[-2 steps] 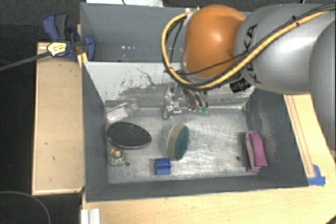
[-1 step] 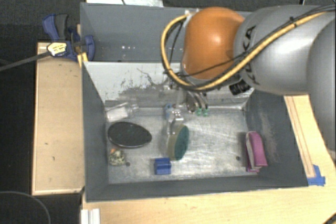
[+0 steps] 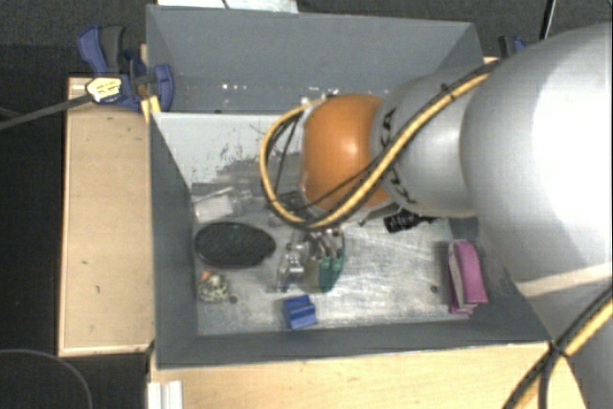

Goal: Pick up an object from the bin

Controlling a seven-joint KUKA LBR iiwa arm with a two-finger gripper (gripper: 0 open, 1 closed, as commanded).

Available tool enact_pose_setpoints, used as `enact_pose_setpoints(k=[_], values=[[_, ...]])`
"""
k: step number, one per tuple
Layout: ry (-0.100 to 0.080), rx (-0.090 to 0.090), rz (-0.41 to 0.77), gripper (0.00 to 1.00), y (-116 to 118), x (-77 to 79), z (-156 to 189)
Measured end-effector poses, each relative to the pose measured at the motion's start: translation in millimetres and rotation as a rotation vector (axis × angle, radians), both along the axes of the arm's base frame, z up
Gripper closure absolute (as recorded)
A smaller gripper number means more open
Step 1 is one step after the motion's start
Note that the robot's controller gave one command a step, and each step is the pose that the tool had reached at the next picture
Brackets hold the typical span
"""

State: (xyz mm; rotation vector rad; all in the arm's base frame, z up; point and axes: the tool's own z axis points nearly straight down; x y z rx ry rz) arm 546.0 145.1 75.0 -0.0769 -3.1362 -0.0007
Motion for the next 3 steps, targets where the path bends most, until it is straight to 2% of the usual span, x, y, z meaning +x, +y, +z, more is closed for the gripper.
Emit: enact_pose_setpoints(k=[1,2,3], values=[[-0.005,-0.001,0.109,0.0,39.1,47.4,25.0],[-0.009,-0.001,0.345,0.0,85.0,47.0,20.3],[-0.008,0.0,0.34,1.0,84.3,46.9,20.3]])
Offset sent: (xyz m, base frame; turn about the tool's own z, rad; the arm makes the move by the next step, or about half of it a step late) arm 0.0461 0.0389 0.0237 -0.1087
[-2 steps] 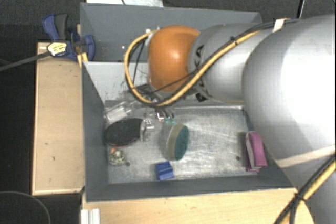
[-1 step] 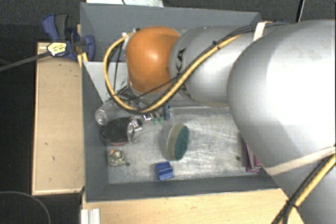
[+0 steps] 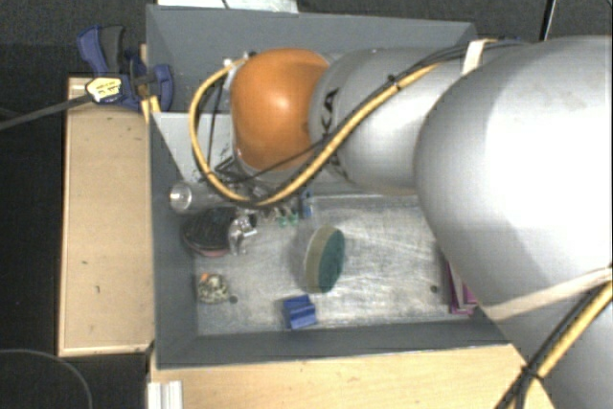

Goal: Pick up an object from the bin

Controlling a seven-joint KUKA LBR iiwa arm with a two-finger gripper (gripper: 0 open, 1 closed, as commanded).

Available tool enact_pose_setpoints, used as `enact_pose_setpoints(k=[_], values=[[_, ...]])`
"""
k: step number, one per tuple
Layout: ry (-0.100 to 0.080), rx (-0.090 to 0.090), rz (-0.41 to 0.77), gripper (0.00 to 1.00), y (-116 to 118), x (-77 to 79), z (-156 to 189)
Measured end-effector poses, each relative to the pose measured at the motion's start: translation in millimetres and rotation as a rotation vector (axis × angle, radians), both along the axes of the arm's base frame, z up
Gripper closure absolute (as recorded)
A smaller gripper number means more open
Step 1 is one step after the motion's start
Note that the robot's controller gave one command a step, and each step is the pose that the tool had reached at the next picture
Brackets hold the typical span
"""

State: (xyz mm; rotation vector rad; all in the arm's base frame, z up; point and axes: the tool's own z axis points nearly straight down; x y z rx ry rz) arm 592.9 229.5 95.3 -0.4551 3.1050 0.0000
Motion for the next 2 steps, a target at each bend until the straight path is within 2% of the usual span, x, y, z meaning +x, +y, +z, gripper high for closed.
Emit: enact_pose_setpoints(k=[2], values=[[-0.008,0.004,-0.014,1.0,-20.8,-16.1,195.4]])
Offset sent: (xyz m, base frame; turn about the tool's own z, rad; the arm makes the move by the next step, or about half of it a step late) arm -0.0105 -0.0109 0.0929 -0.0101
